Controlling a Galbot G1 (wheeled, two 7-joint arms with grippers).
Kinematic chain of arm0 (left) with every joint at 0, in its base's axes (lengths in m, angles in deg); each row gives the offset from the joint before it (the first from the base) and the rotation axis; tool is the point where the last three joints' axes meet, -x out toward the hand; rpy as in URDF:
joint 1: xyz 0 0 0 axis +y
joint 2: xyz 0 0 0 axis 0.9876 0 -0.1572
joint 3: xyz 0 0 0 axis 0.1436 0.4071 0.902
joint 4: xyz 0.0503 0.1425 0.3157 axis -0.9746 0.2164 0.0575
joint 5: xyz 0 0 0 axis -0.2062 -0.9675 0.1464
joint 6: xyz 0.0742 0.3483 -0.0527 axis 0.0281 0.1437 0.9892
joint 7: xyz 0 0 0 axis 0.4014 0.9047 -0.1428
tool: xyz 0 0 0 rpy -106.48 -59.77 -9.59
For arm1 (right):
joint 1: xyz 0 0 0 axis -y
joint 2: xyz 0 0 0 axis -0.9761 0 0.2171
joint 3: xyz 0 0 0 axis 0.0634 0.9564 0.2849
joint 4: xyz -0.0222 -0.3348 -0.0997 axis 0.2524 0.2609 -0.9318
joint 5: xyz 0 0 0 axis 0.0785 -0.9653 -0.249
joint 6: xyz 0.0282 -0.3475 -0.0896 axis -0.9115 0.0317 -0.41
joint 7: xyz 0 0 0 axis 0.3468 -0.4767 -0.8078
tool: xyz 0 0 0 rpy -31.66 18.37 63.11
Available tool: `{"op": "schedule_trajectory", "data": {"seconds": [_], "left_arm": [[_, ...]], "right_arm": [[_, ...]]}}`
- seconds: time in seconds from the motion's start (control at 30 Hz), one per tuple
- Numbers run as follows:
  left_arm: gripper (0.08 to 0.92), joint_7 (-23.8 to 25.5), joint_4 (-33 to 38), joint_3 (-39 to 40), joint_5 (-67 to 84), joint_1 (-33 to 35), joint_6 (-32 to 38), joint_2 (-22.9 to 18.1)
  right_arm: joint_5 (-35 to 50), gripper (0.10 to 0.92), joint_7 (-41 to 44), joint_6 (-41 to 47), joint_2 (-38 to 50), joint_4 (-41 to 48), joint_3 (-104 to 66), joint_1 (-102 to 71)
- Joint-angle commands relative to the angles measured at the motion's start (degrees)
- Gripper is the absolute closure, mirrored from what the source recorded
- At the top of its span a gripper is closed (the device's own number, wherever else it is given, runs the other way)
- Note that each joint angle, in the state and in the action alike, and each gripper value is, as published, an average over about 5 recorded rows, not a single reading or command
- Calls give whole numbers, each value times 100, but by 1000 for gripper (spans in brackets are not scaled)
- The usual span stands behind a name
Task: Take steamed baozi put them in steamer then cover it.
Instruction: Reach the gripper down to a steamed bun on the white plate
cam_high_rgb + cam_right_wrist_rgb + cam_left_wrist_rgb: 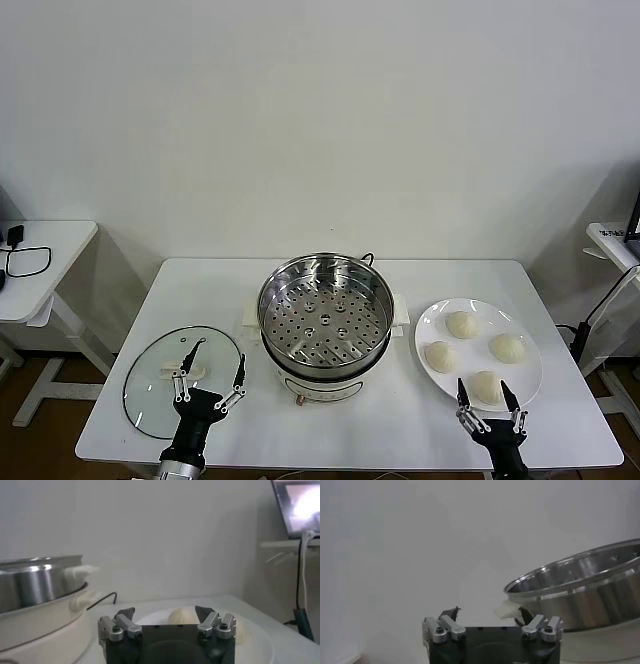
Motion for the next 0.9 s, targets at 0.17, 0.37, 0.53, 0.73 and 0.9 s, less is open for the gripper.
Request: {"op": "schedule_trajectory", "data": {"seconds": [0.17,0.37,0.53,0.73,0.9], "left_arm": [[177,-6,134,24,17,35,-21,-10],[177,-10,192,46,23,36,-16,-10],[177,-5,239,88,27,42,-16,-8],[177,-8,289,131,51,35,-9,23],[177,-19,304,164,55,26,2,56]], "right_arm": [[878,203,-565,1137,645,99,-205,1606],[1688,203,-711,1724,1374,1056,436,3447],[2303,203,-441,2098,1833,1800,1319,4741],[2613,203,960,2357,2517,2706,2371,5717],[2573,203,2999,2539,3117,3416,3358,6532]]}}
